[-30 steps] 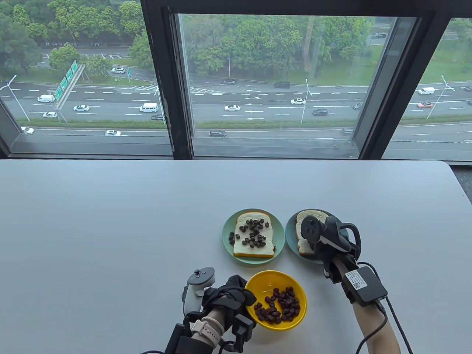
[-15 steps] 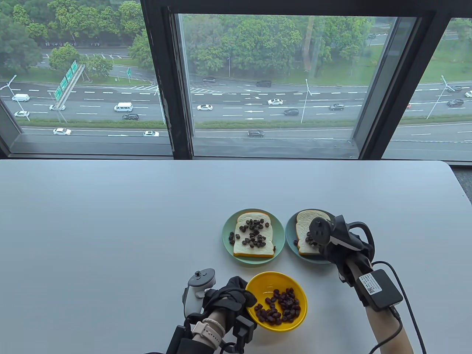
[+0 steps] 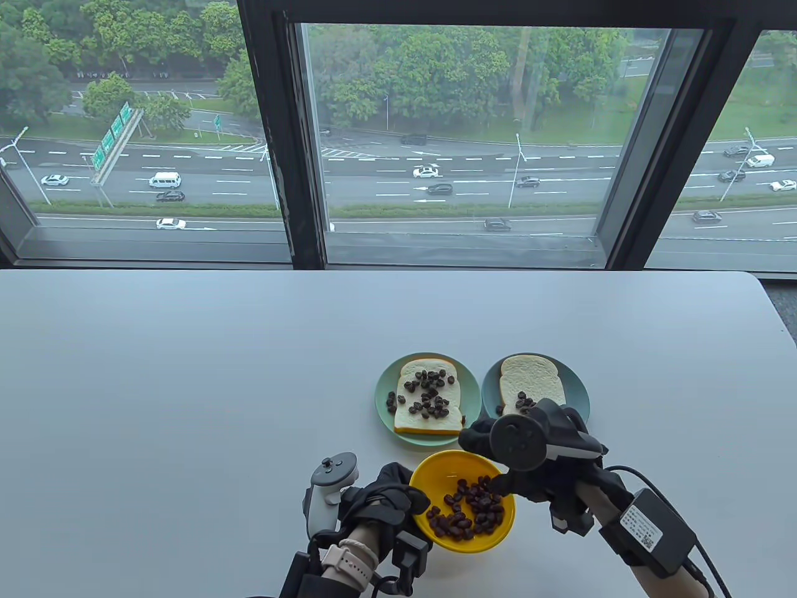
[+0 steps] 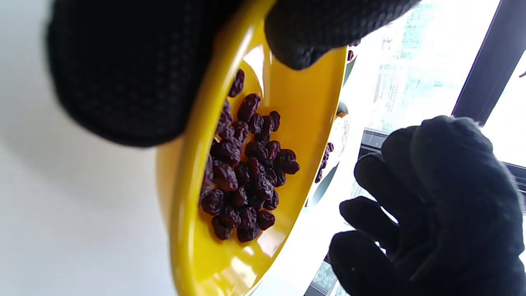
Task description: Sprinkle cranberries onto toast
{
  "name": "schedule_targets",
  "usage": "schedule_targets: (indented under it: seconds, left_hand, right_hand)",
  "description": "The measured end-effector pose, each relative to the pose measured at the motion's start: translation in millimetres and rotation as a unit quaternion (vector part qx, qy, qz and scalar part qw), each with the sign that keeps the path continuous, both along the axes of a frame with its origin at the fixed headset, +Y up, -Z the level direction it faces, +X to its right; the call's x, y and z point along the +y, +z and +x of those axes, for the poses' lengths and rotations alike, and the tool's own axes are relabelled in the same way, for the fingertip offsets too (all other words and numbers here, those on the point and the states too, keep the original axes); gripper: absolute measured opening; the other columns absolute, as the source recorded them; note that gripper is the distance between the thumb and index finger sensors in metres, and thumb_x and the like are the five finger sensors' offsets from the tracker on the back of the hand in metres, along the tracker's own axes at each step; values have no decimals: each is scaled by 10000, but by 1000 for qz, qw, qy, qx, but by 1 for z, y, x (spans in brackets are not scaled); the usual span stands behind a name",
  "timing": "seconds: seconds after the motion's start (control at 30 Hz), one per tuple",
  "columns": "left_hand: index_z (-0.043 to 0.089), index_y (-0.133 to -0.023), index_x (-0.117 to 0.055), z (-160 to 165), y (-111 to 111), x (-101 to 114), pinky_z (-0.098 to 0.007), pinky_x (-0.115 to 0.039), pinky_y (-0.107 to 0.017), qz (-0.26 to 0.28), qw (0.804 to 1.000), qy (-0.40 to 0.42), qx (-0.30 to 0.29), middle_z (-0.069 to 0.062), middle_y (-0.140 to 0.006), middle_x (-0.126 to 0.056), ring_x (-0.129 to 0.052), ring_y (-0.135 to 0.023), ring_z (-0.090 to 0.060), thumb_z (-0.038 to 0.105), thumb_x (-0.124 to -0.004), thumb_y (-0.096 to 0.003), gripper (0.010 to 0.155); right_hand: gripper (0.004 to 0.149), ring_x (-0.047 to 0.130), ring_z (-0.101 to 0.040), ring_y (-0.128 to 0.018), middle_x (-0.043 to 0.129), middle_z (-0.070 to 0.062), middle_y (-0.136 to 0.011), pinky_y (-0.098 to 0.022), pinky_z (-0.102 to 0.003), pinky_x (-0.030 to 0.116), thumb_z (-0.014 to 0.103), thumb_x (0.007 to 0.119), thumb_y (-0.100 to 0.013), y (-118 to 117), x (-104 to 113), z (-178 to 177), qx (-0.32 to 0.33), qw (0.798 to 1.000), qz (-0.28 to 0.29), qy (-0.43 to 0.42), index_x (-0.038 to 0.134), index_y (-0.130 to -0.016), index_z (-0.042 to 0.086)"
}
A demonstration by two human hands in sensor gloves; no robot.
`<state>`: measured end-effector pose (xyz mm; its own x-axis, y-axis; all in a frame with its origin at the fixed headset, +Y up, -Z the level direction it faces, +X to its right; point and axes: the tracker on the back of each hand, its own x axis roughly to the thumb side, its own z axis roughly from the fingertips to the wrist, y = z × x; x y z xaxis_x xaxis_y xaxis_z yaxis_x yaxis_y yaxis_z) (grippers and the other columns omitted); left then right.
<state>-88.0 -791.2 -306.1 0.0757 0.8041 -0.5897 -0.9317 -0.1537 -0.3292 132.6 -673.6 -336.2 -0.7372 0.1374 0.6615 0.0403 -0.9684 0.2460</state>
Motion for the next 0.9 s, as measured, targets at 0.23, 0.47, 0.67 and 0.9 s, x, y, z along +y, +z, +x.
schedule_targets:
  seconds: [0.23, 0.47, 0.67, 0.9]
  left_hand:
    - [211, -851, -519, 0, 1, 2, -380, -964, -169, 10, 999, 23, 23, -198, -686, -628, -777, -433, -342, 193, -792, -430, 502]
    - [211, -842, -520, 3, 2, 0, -392, -966, -172, 34, 998, 26, 36, -200, -685, -621, -772, -435, -348, 180, -797, -426, 501]
    - [205, -840, -509, 5, 5, -6, -398, -963, -177, 20, 998, 41, 32, -205, -683, -601, -758, -435, -353, 177, -799, -426, 506]
    - [206, -841, -497, 15, 10, -18, -404, -959, -188, -4, 999, 40, 16, -207, -688, -591, -750, -442, -357, 170, -790, -430, 505]
  right_hand:
    - [809, 676, -369, -887, 439, -145, -1014, -584, -287, 793, 430, 798, -329, 16, -22, -18, 9, 998, -24, 54, 355, -990, 285]
    - [810, 566, -448, -885, 397, -182, -1013, -569, -344, 795, 433, 762, -356, 19, -42, -38, -10, 997, -70, 29, 308, -1001, 248]
    - [718, 654, -371, -843, 480, -126, -987, -495, -309, 839, 443, 755, -340, 26, -55, -51, -12, 998, 26, 61, 451, -974, 296]
    - [452, 873, -246, -633, 727, -7, -821, -346, -220, 940, 289, 800, -345, 32, -63, -58, -9, 993, 88, 75, 664, -771, 356]
